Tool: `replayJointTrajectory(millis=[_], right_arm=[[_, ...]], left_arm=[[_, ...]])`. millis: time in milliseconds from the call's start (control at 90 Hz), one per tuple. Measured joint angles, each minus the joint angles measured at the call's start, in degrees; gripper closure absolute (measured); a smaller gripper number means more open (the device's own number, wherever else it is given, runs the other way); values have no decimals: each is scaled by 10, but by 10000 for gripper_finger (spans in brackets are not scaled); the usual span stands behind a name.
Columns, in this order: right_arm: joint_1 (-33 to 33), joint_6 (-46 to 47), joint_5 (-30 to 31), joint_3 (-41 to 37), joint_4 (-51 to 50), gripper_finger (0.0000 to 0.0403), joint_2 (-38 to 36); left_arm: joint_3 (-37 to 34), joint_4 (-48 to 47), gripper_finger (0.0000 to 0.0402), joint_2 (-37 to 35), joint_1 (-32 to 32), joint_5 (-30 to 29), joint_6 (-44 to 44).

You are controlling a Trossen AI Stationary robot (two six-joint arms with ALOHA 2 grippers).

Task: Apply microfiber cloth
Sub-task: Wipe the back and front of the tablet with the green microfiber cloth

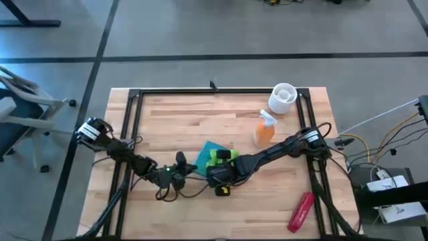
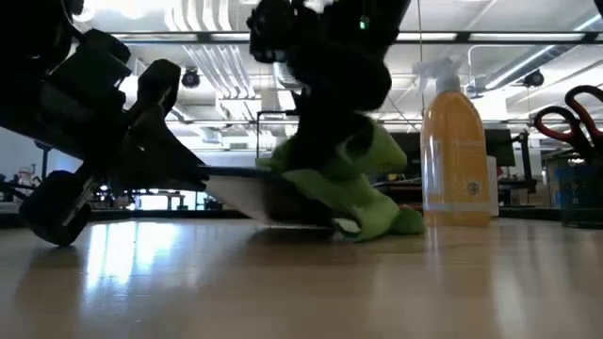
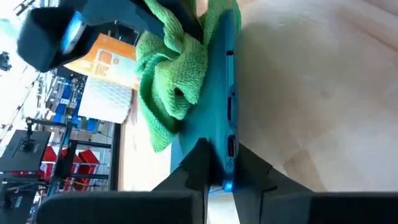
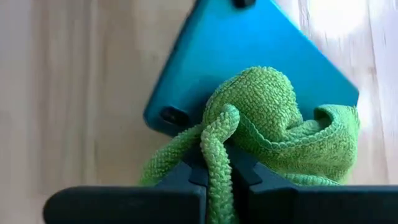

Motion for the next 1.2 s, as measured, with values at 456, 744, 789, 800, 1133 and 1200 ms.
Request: replayJointTrajectory(millis=[456,744,789,800,1133,1200], right_arm=[[-80,-19,116,-64,-39,403,-1],[-71,-70,94,-34,-9,403,-30],[-70,-82,72,-33,11,403,-31],[-70,-83,65,-33,18,403,-31],[-62,-111,-85,-35,169,403,-31],[-60,-113,-122,-35,192,403,-30]], left_arm=[[-1,1,367,0,-4,-5,-39],[-2,-5,297,0,-4,7,-82],[-2,-8,284,0,-4,7,-89],[-2,-8,281,0,-4,7,-90],[-2,-16,206,0,-4,2,-121],[-2,-16,195,0,-4,2,-121]])
